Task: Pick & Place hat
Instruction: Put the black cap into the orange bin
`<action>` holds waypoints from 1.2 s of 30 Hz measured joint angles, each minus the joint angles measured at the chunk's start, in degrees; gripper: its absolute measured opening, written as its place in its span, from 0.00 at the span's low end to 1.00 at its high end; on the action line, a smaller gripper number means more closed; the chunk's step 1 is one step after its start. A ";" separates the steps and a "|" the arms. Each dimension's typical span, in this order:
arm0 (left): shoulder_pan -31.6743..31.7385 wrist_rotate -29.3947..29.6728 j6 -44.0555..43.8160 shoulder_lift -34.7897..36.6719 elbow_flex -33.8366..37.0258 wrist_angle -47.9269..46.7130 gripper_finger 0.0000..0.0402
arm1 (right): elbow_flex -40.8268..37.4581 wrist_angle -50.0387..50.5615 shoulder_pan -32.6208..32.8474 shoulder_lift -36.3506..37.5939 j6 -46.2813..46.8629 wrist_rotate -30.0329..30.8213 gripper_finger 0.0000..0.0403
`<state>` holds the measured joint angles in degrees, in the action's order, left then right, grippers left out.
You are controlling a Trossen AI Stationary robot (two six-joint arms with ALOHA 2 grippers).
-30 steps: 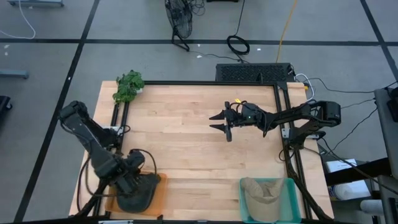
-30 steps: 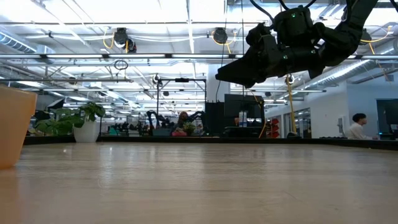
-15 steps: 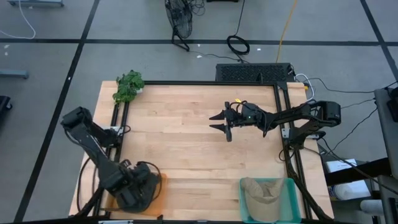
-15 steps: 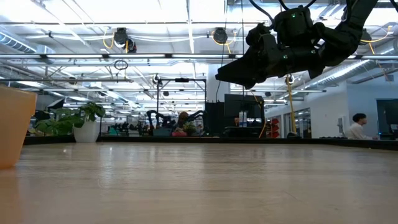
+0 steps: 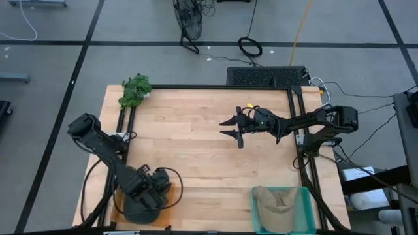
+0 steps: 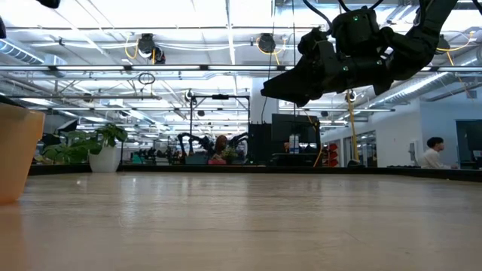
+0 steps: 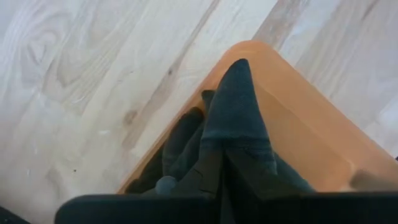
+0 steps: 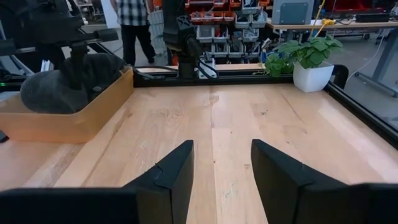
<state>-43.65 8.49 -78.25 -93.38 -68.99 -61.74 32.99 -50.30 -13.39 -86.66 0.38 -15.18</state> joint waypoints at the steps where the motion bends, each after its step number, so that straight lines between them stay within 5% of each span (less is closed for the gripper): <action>1: -0.02 0.02 0.04 0.00 0.00 0.23 0.06 | 0.01 -0.02 0.00 0.00 0.00 0.00 0.35; 18: -0.04 4.03 1.39 -2.16 0.02 0.80 0.06 | 0.01 -0.01 0.00 0.00 0.02 0.00 0.35; 36: 2.36 -5.92 2.65 -0.55 -1.95 0.97 0.06 | 0.02 -0.02 0.00 0.00 0.00 0.04 0.35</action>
<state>-41.28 2.57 -75.60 -93.94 -70.94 -60.78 33.01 -50.33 -13.39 -86.66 0.38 -15.14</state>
